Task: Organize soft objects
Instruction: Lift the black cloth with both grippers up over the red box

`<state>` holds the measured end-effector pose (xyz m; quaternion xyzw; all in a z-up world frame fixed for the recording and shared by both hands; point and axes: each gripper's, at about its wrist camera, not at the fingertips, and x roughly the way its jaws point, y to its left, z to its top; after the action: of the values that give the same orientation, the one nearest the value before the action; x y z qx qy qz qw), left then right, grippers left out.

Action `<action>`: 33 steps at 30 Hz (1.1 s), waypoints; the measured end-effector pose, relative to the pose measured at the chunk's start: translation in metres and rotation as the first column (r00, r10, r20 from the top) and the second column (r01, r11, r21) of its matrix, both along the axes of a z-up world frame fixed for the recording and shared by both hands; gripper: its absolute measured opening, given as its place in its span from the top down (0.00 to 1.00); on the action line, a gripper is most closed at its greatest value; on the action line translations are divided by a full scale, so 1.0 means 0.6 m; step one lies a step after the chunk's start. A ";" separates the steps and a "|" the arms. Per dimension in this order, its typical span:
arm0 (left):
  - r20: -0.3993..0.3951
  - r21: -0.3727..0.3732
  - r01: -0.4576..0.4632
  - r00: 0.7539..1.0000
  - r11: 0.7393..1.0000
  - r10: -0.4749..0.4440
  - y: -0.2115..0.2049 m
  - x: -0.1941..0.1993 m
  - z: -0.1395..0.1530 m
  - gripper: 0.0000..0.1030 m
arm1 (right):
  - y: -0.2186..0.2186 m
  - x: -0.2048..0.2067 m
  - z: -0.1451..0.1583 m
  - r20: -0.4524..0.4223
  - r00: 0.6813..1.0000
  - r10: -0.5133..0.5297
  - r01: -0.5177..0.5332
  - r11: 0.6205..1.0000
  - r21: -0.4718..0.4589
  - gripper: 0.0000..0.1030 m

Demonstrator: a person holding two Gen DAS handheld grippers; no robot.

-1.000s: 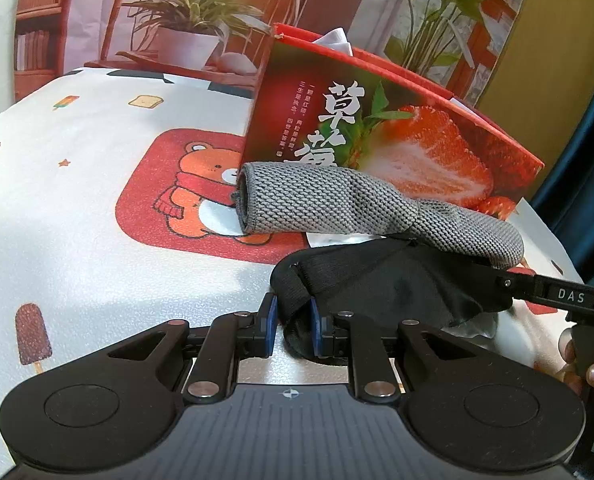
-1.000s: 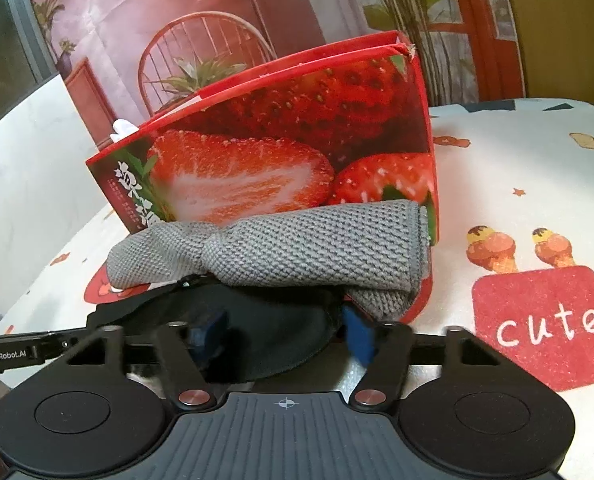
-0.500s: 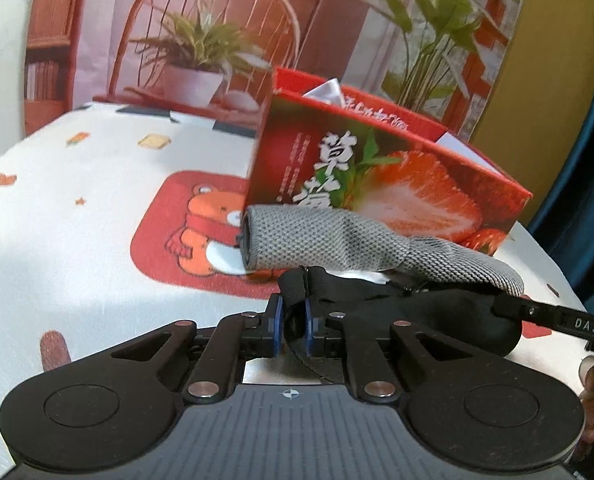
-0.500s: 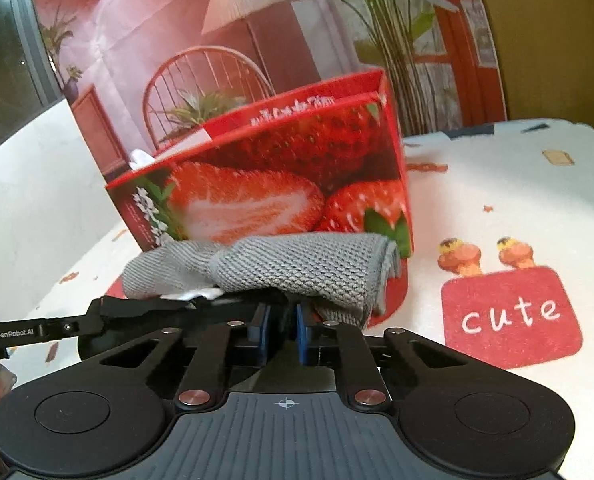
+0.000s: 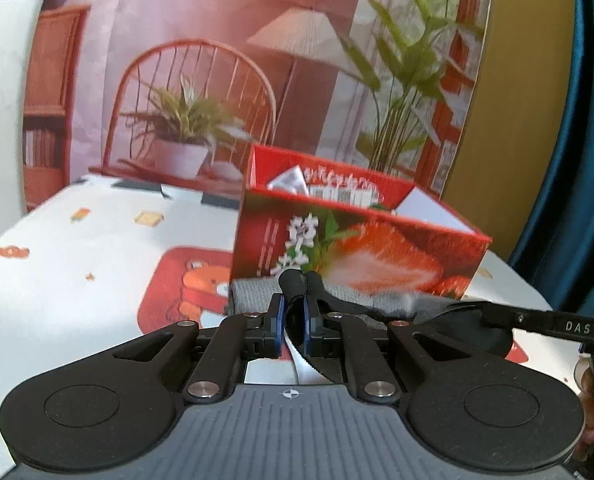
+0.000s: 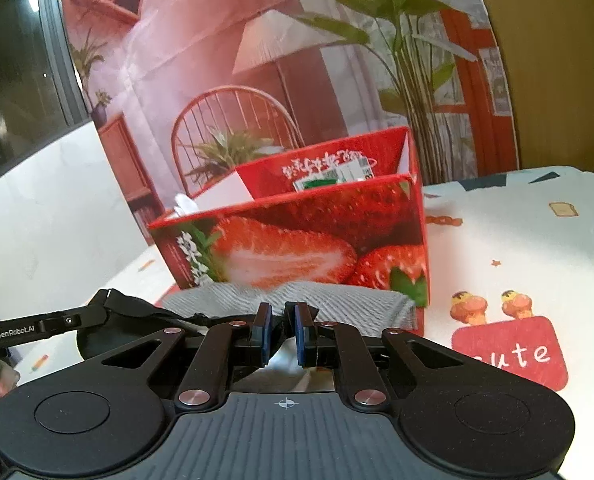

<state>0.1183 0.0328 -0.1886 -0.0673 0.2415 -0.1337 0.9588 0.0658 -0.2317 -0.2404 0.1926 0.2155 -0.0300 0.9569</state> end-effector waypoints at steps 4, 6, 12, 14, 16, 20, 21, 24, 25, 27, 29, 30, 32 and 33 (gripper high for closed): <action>0.032 -0.018 -0.026 0.999 1.000 0.027 0.008 -0.012 0.017 0.90 | 0.005 -0.004 0.007 0.008 1.000 0.020 -0.020 1.000 0.007 0.90; 0.033 -0.021 -0.034 0.999 0.999 0.035 0.010 -0.014 0.022 0.90 | 0.009 -0.005 0.008 0.010 1.000 0.024 -0.024 1.000 0.005 0.90; 0.037 -0.022 -0.050 0.998 0.998 0.051 0.013 0.007 0.039 0.91 | 0.006 0.005 0.029 0.035 0.999 0.027 -0.026 0.999 -0.024 0.96; 0.060 -0.024 -0.046 0.997 0.999 0.048 0.013 0.021 0.057 0.91 | -0.002 0.013 0.043 0.050 0.999 0.020 -0.019 0.999 -0.033 0.96; 0.090 -0.024 -0.035 0.995 0.999 0.037 0.010 0.037 0.079 0.91 | -0.014 0.023 0.062 0.074 0.997 0.011 -0.007 0.999 -0.042 0.96; 0.085 -0.008 -0.015 0.996 1.000 0.016 -0.007 0.065 0.095 0.91 | -0.032 0.048 0.089 0.095 0.995 0.012 -0.006 0.998 -0.066 0.96; 0.075 -0.011 -0.011 0.997 1.000 0.012 -0.008 0.069 0.092 0.91 | -0.034 0.054 0.089 0.084 0.996 0.017 -0.012 0.998 -0.058 0.96; 0.026 -0.015 -0.018 1.000 1.000 0.018 -0.004 0.073 0.067 0.91 | -0.024 0.067 0.066 0.029 0.998 0.059 -0.058 0.998 -0.034 0.94; 0.003 -0.018 -0.022 1.000 1.000 0.022 -0.003 0.072 0.056 0.91 | -0.017 0.071 0.054 0.006 0.997 0.073 -0.073 0.997 -0.031 0.94; -0.035 -0.019 -0.030 0.999 0.999 0.029 0.005 0.072 0.035 0.91 | 0.000 0.079 0.024 -0.052 0.993 0.102 -0.103 0.995 -0.011 0.90; -0.066 -0.021 -0.044 0.997 0.999 0.043 0.015 0.067 0.015 0.91 | 0.015 0.088 -0.010 -0.115 0.986 0.118 -0.118 0.993 0.013 0.86; -0.081 -0.025 -0.052 0.995 0.998 0.050 0.020 0.066 0.006 0.91 | 0.021 0.090 -0.024 -0.141 0.983 0.117 -0.115 0.993 0.022 0.83; -0.107 -0.032 -0.068 0.992 0.997 0.065 0.031 0.063 -0.011 0.91 | 0.028 0.091 -0.045 -0.181 0.978 0.103 -0.100 0.995 0.026 0.81; -0.117 -0.034 -0.075 0.991 0.997 0.071 0.036 0.062 -0.018 0.91 | 0.030 0.088 -0.052 -0.191 0.977 0.096 -0.093 0.995 0.025 0.79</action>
<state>0.1554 0.0544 -0.1997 -0.1022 0.2914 -0.0989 0.9460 0.1183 -0.2136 -0.2716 0.1860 0.3158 -0.0014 0.9304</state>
